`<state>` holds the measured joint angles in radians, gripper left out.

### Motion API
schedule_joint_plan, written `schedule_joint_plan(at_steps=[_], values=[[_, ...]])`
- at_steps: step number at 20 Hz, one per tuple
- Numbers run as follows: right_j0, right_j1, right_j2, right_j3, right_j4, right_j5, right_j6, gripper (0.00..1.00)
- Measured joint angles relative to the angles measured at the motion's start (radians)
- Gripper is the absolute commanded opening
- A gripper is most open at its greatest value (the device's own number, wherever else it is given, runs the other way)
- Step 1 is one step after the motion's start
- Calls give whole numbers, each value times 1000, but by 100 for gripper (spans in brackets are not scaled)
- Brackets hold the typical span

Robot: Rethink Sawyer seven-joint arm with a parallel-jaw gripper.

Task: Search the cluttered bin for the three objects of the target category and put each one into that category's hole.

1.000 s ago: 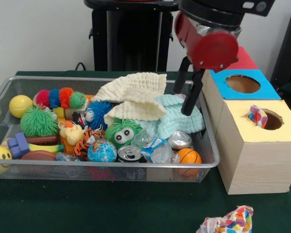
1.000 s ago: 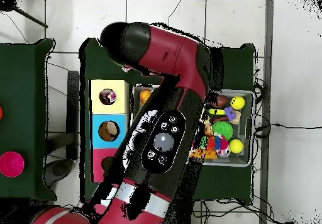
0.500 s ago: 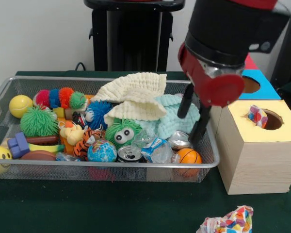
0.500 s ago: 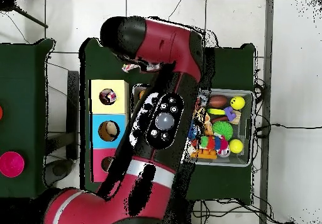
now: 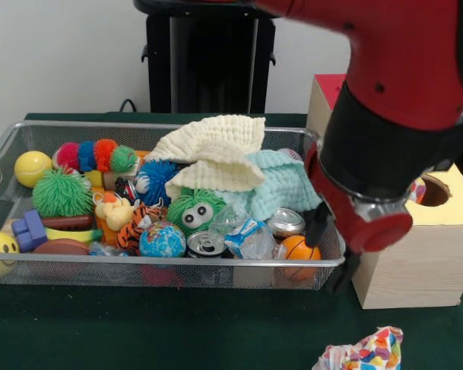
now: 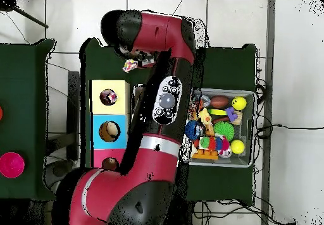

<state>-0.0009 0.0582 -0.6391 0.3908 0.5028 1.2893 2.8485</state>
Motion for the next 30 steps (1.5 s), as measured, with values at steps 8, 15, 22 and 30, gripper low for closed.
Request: schedule_joint_plan(at_steps=[8, 15, 22, 30], values=[[-46, 138, -13, -164, 64, 16, 0, 100], [-69, 187, -60, -235, 127, 17, 0, 100], [-115, 229, -242, -318, 340, 40, 0, 100], [-188, 267, -560, -382, 715, 43, 0, 100]])
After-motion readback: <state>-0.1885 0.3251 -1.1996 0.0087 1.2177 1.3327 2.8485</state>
